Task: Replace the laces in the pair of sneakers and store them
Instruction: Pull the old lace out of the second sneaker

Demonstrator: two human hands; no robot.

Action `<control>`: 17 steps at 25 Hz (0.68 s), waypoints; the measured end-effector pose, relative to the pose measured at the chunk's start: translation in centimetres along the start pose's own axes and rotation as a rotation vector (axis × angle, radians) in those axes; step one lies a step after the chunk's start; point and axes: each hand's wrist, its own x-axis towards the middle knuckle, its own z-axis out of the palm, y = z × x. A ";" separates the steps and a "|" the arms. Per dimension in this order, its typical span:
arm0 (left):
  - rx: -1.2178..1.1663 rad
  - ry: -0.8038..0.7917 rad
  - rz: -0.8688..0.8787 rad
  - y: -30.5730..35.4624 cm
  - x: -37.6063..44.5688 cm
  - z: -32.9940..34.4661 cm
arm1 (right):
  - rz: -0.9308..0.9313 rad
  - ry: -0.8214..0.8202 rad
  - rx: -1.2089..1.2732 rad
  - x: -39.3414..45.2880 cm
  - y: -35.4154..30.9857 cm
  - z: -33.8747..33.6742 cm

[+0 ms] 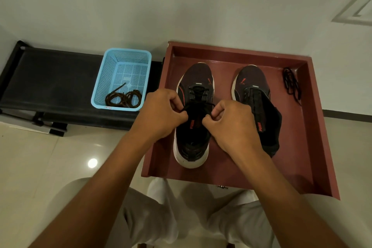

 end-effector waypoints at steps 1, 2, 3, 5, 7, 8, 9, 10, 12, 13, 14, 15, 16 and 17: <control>0.011 0.009 0.014 0.2 -0.1 0.4 | -0.011 -0.006 -0.015 0.1 -0.1 0.1; 0.027 0.017 0.029 0.4 -0.2 0.9 | -0.020 -0.011 -0.027 0.1 -0.2 0.3; 0.044 0.025 0.040 0.4 -0.1 1.2 | -0.030 -0.012 -0.035 0.3 -0.3 0.4; 0.059 0.029 0.032 0.3 0.3 1.3 | -0.040 -0.017 -0.041 0.8 -0.2 0.5; 0.048 0.024 0.002 0.0 0.7 0.9 | -0.014 -0.024 -0.007 1.3 0.2 0.4; 0.032 0.020 -0.017 -0.1 0.8 0.5 | 0.005 -0.027 0.013 1.5 0.3 0.3; 0.013 0.014 -0.037 -0.2 0.9 0.2 | 0.021 -0.029 0.025 1.6 0.4 0.2; -0.003 0.009 -0.059 -0.2 0.9 0.0 | 0.032 -0.030 0.027 1.6 0.6 0.2; -0.029 0.005 -0.100 -0.4 0.9 -0.4 | 0.062 -0.028 0.029 1.8 0.8 -0.1; -0.042 0.009 -0.119 -0.4 0.9 -0.6 | 0.081 -0.026 0.035 1.9 0.9 -0.4; -0.055 0.016 -0.135 -0.5 1.0 -0.8 | 0.098 -0.029 0.047 2.0 1.1 -0.6; -0.064 0.021 -0.148 -0.6 1.0 -0.8 | 0.111 -0.034 0.060 2.1 1.2 -0.7; -0.067 0.019 -0.153 -0.6 0.9 -0.8 | 0.117 -0.039 0.068 2.2 1.2 -0.9; -0.066 0.006 -0.148 -0.5 0.8 -0.8 | 0.118 -0.043 0.069 2.1 1.2 -0.9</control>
